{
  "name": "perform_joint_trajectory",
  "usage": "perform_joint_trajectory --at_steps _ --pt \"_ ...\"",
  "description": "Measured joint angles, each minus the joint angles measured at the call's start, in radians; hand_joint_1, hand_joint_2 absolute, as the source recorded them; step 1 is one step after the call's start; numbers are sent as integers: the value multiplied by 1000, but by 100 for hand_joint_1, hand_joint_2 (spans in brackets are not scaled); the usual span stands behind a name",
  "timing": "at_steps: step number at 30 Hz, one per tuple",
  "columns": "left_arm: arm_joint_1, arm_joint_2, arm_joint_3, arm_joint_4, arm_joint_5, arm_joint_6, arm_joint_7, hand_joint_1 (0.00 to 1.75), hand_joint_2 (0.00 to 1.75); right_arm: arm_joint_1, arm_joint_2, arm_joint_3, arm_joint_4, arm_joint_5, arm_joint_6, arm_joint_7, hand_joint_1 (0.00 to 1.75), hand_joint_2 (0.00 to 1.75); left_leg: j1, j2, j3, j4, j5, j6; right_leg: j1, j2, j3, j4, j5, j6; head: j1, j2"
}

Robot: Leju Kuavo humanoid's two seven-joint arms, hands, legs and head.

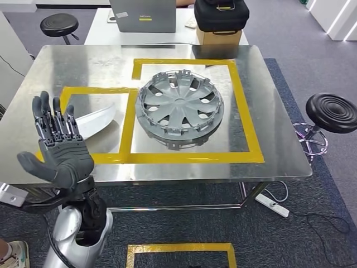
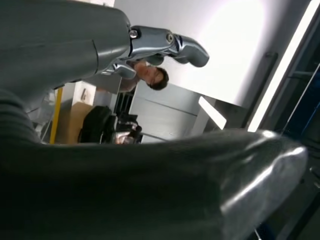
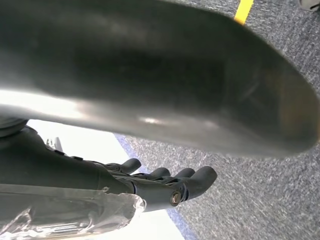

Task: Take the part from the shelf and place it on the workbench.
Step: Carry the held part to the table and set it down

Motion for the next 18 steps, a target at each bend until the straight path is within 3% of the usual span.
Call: perform_joint_trajectory --at_steps 2,4,7,9,12,13,14,15,17,18 --pt "28 4 -10 -20 71 -95 -4 0 0 1 0 -1 0 -2 0 -4 0 0 -1 -1 3 1 -2 -4 0 0 71 -134 58 -2 1 0" --pt "53 6 -17 -41 125 -200 -13 0 0 1 0 -2 0 -3 3 -10 0 0 -3 -2 4 2 -3 -14 1 2 119 -223 82 -8 0 0" --pt "70 8 -18 -64 151 -298 -13 0 0 4 0 -2 0 -2 8 -14 0 0 -1 -1 6 -3 1 -32 5 4 125 -238 86 -23 0 0" --pt "74 9 -18 -69 156 -354 -2 0 0 5 0 -2 0 -1 10 -18 0 0 0 0 -9 29 -24 -43 2 3 126 -242 90 -35 -3 0" --pt "79 11 -20 -67 142 -426 1 0 0 4 0 -2 0 -1 12 -24 0 0 0 1 -88 198 -111 -51 0 1 127 -244 91 -45 -7 0" --pt "81 13 -21 -64 140 -444 1 0 0 5 0 -2 0 -2 13 -24 0 0 0 1 -110 245 -125 -51 1 1 126 -244 91 -46 -7 0" --pt "83 14 -21 -61 140 -459 1 0 44 6 0 -2 0 -3 13 -25 0 0 0 1 -117 260 -120 -50 1 1 126 -244 92 -46 -7 0" --pt "84 15 -21 -57 140 -472 3 0 87 6 0 -2 0 -4 13 -25 0 0 0 1 -106 240 -99 -49 1 1 127 -244 92 -46 -7 0" --pt "84 16 -22 -50 142 -490 14 0 175 7 0 -2 0 -6 14 -24 0 0 0 2 -44 125 -36 -43 1 2 127 -243 93 -43 -8 0" --pt "83 16 -23 -46 142 -497 20 0 175 7 0 -2 0 -8 14 -24 0 0 0 2 -13 64 -16 -40 3 3 126 -241 94 -39 -8 0"
